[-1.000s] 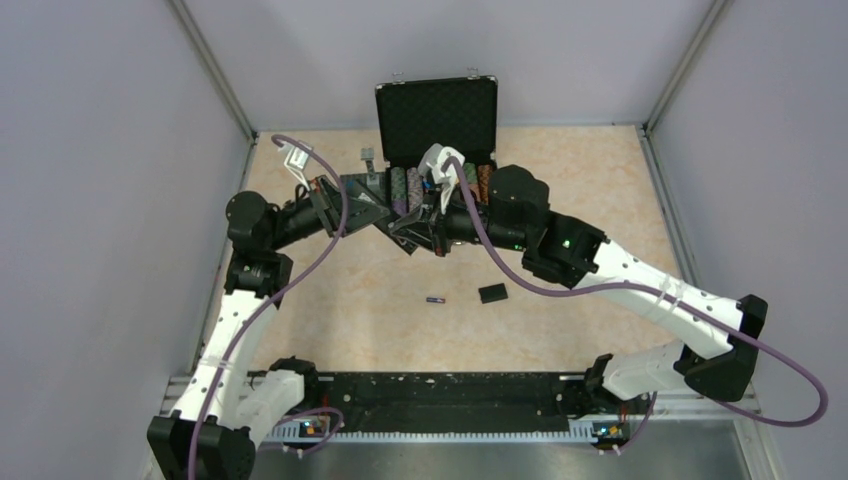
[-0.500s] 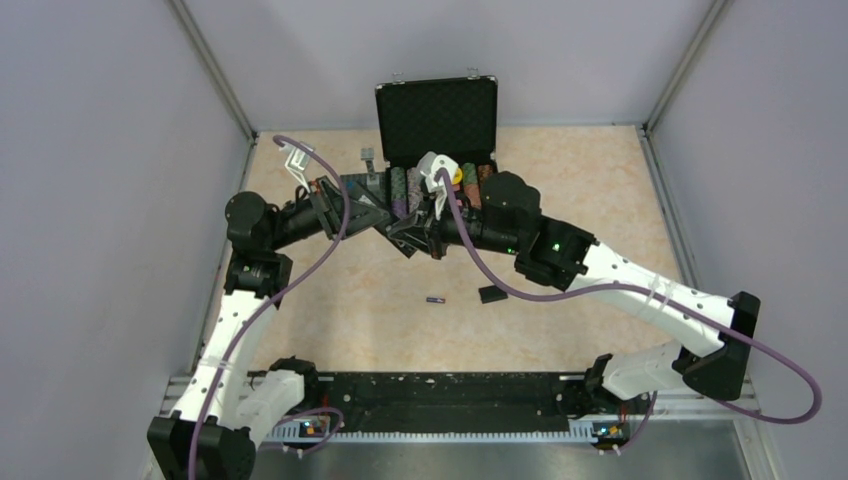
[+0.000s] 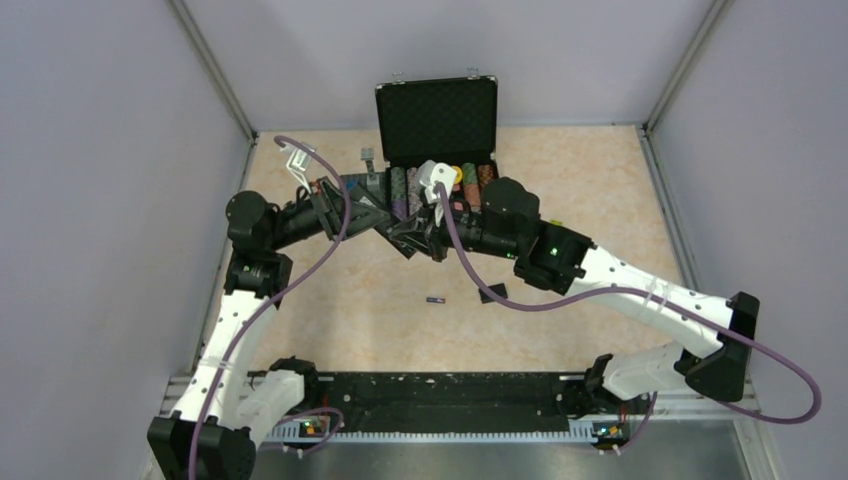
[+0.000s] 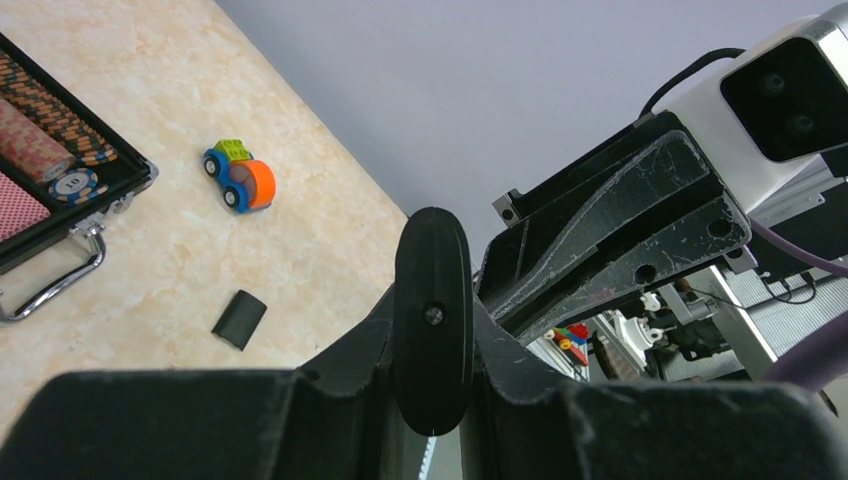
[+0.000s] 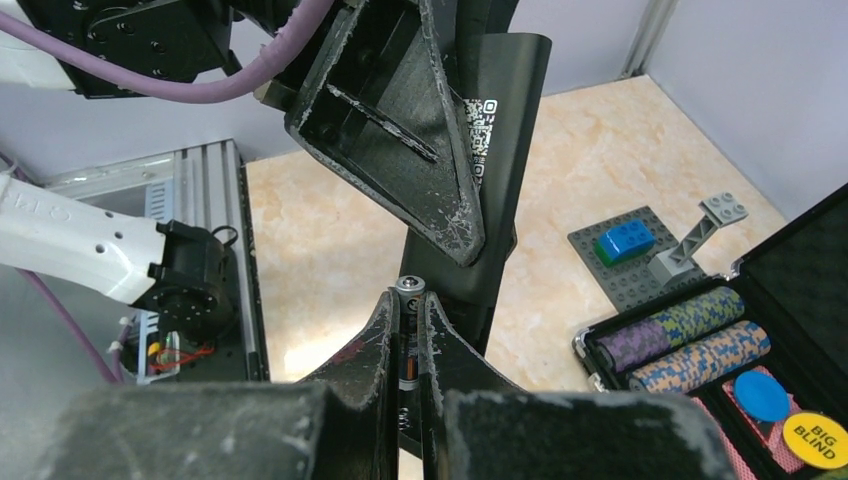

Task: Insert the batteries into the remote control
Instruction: Load the battery into the remote control, then pick up the battery from the center of the board.

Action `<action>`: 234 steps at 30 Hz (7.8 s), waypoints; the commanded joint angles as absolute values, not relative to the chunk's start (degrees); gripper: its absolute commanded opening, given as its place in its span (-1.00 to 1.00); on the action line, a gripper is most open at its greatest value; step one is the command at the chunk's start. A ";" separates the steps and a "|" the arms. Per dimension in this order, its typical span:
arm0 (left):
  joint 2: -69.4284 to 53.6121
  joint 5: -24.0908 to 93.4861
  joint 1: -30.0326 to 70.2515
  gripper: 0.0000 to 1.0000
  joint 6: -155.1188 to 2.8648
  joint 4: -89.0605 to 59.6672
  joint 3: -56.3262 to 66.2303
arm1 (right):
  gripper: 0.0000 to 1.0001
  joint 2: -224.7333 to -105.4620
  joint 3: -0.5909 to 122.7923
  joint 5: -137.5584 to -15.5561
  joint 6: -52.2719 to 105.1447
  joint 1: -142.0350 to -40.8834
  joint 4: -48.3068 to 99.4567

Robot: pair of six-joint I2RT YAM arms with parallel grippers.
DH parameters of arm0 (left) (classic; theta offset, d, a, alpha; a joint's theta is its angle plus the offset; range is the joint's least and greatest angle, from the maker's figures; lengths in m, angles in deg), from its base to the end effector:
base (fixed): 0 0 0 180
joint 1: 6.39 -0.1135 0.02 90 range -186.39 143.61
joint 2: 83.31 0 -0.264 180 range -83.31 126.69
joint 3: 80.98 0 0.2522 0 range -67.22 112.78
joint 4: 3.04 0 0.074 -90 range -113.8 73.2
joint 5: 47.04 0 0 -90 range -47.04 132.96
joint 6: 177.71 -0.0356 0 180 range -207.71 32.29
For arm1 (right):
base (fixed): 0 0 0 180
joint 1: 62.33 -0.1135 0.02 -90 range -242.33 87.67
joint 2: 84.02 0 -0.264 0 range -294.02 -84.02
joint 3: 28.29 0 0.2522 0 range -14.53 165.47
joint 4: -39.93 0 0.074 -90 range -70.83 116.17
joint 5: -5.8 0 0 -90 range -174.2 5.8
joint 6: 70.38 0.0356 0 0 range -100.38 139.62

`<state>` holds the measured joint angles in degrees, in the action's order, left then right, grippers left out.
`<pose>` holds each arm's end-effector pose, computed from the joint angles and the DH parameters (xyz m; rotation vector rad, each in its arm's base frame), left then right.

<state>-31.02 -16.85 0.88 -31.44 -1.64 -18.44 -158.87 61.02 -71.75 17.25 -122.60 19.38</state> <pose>0.1912 -0.0554 0.3858 0.3144 1.6617 -1.5684 0.1438 0.2672 0.4198 -1.0596 1.4102 0.9314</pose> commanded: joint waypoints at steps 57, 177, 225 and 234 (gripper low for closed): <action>-33.41 -10.40 1.08 -1.00 -36.60 -10.56 -15.09 | 0.57 -153.98 60.92 -79.02 25.55 -123.15 16.70; -39.69 11.63 0.99 -1.00 -36.16 -27.47 -9.27 | 0.97 -158.29 56.53 -60.29 78.77 -102.11 27.72; -36.81 47.05 -1.38 -1.00 -43.19 -56.07 -13.05 | 0.16 -184.71 53.17 -72.27 105.22 -107.42 -2.71; -36.08 47.96 -1.88 -1.00 -45.03 -54.90 -13.05 | 0.07 -184.69 52.30 -70.38 117.76 -107.44 -2.52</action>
<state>-36.18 46.79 -1.22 -43.74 -58.86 -13.48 -186.27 52.25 -72.49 109.62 -107.17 -3.35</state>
